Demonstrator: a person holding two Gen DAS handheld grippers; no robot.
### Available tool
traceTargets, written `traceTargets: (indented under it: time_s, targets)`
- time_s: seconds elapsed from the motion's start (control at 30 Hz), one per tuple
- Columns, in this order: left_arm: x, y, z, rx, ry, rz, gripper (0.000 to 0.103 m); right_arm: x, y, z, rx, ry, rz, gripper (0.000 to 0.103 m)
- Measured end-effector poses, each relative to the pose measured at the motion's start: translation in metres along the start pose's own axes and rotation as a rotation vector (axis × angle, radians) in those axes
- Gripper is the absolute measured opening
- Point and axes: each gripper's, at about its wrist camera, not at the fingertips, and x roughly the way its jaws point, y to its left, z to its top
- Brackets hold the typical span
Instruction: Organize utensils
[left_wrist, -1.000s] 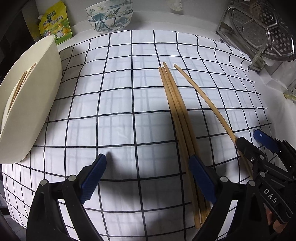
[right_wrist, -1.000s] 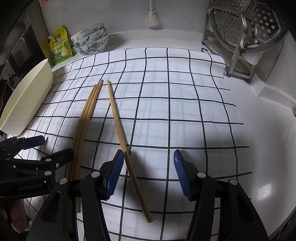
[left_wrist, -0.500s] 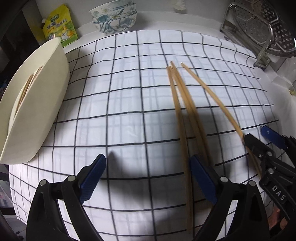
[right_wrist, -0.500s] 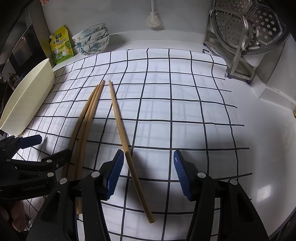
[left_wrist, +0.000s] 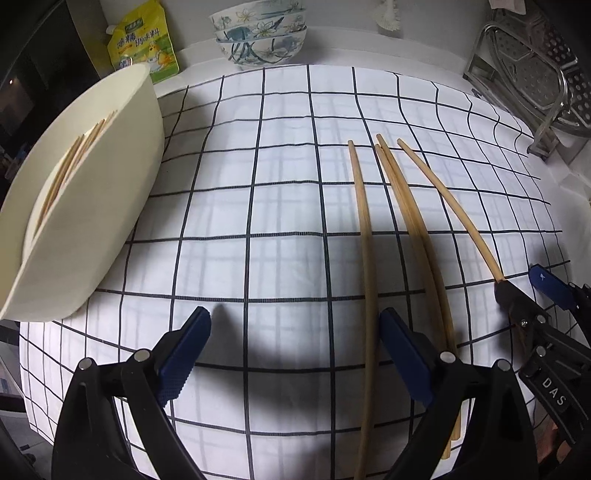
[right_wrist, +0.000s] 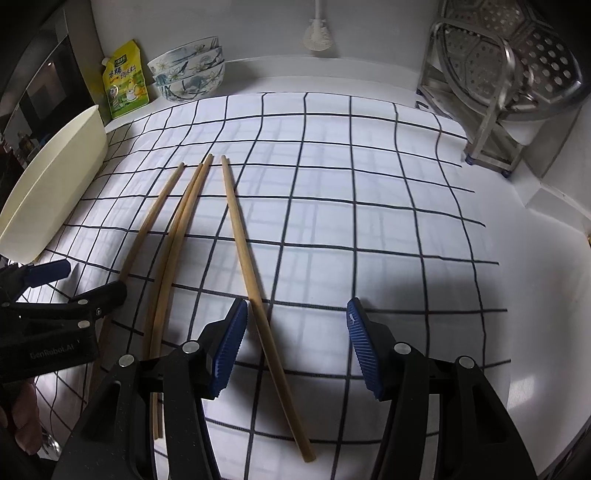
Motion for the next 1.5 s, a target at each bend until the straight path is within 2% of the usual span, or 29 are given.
traceTargets:
  time_s: [0.1, 0.2, 0.33, 0.37, 0.4, 0.5, 0.67, 1.0, 1.2, 1.37, 1.5]
  targets:
    - [-0.002, -0.004, 0.001, -0.001, -0.016, -0.007, 0.080, 0.003, 0.005, 0.003, -0.029, -0.003, -0.013, 0.054]
    - [-0.005, -0.006, -0.001, 0.001, -0.028, -0.027, 0.061, 0.004, 0.010, 0.005, -0.039, -0.014, -0.005, 0.048]
    - [-0.008, -0.012, 0.000, 0.013, -0.039, -0.043, 0.024, 0.002, 0.020, 0.004, -0.081, -0.013, 0.008, 0.028]
    - [-0.008, -0.012, 0.000, 0.012, -0.038, -0.046, 0.018, 0.002, 0.022, 0.005, -0.088, -0.007, 0.018, 0.018]
    - [-0.007, -0.010, 0.002, 0.005, -0.031, -0.061, 0.007, 0.002, 0.023, 0.005, -0.090, -0.005, 0.018, 0.009]
    - [-0.006, -0.007, 0.004, -0.003, -0.009, -0.083, 0.007, 0.002, 0.024, 0.006, -0.089, -0.001, 0.018, 0.006]
    - [-0.009, 0.001, 0.008, -0.010, 0.013, -0.112, 0.007, -0.003, 0.014, 0.008, -0.015, -0.004, 0.063, 0.006]
    - [-0.052, 0.025, 0.029, -0.022, -0.077, -0.128, 0.007, -0.039, 0.025, 0.035, 0.044, -0.067, 0.096, 0.006]
    - [-0.086, 0.070, 0.053, -0.024, -0.175, -0.115, 0.007, -0.061, 0.064, 0.068, 0.039, -0.131, 0.162, 0.006]
    - [-0.106, 0.127, 0.069, -0.072, -0.233, -0.083, 0.007, -0.069, 0.119, 0.103, -0.011, -0.176, 0.221, 0.006]
    - [-0.110, 0.172, 0.072, -0.088, -0.257, -0.018, 0.007, -0.062, 0.173, 0.131, -0.069, -0.190, 0.277, 0.006]
